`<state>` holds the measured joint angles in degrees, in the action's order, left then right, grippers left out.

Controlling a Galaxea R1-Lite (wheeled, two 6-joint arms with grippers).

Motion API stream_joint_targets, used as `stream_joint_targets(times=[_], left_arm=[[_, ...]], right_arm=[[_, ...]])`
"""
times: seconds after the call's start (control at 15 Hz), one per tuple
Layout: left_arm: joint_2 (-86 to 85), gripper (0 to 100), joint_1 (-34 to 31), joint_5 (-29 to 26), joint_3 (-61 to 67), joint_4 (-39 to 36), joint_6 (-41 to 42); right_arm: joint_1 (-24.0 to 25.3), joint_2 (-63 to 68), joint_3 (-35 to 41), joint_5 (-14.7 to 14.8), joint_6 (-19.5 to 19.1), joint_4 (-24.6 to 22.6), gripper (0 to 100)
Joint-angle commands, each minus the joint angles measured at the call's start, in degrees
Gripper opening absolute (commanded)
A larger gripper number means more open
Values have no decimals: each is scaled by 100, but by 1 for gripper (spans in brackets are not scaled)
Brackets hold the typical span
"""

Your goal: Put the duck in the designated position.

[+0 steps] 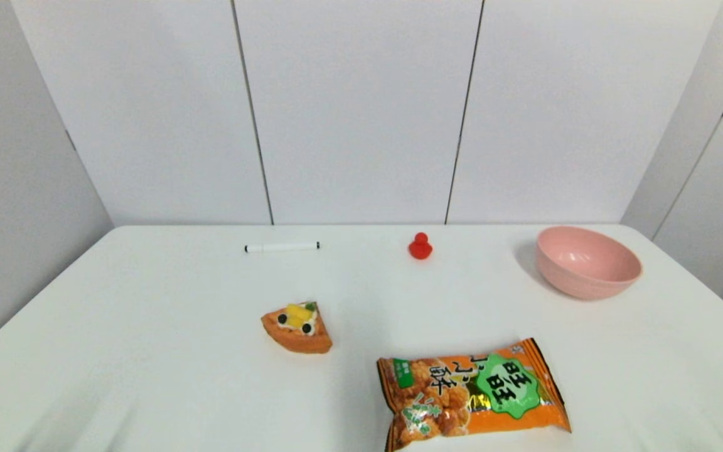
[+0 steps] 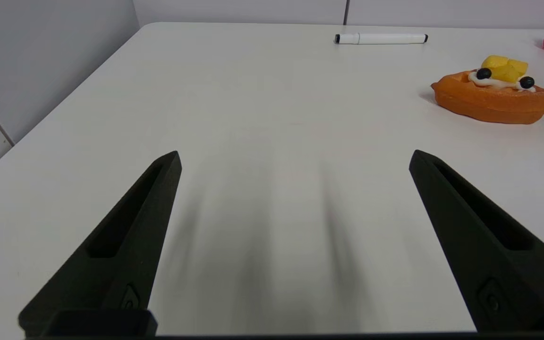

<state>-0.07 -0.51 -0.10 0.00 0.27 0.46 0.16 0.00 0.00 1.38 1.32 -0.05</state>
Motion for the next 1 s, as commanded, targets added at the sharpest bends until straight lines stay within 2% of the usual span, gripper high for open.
stream_joint_targets(times=[0.07,1.0], left_arm=[[7,100,-2,1,0,0,-2],[7,100,-2,1,0,0,-2]], right_arm=[[2,0,0,3,35,-4,100],[2,9,0,3,35,-4,100]])
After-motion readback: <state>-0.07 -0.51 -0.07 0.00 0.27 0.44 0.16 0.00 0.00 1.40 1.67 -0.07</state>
